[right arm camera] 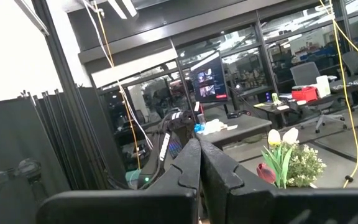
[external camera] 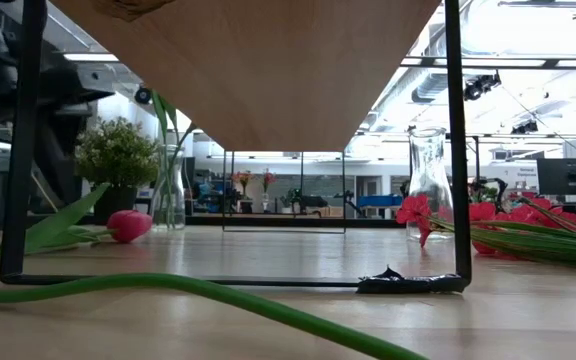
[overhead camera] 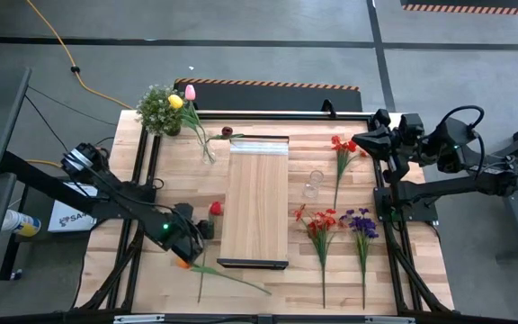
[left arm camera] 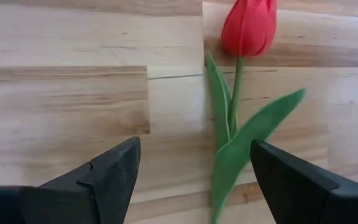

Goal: Pick and place flowers into a vace then onto a shelf
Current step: Put the red flower into the left vase

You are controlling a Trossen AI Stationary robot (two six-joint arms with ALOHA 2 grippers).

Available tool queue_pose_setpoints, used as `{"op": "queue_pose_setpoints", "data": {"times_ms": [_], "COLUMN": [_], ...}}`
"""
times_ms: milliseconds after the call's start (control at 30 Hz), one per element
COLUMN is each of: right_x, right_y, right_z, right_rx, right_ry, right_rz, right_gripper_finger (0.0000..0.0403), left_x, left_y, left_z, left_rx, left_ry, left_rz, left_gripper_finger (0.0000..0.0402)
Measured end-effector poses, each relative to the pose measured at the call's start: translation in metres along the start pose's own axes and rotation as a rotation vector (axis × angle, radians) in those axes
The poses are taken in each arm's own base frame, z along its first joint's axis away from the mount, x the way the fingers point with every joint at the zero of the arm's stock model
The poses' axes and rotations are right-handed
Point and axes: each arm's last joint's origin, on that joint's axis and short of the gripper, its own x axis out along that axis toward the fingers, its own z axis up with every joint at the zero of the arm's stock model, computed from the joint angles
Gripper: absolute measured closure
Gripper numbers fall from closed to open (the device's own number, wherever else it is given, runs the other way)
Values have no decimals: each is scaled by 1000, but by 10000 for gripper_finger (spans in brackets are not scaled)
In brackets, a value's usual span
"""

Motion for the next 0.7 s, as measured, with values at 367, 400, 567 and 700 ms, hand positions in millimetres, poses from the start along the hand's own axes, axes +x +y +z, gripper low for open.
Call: {"op": "queue_pose_setpoints", "data": {"times_ms": [367, 400, 567, 700], "right_x": [0, 0, 0, 0], "right_y": [0, 0, -1, -1], "right_z": [0, 0, 0, 0], "right_rx": [5, 4, 0, 0], "right_ry": [0, 0, -9, -12], "right_rz": [0, 0, -27, -39], "right_gripper_finger": [402, 402, 402, 402], "left_x": [-4, -4, -4, -3], "left_y": [2, 0, -2, -2], "left_z": [5, 4, 3, 2], "left_rx": [61, 68, 88, 90], "left_ry": [38, 45, 36, 37], "left_rz": [-65, -89, -117, -112], "left_gripper_finger": [64, 64, 64, 64]}}
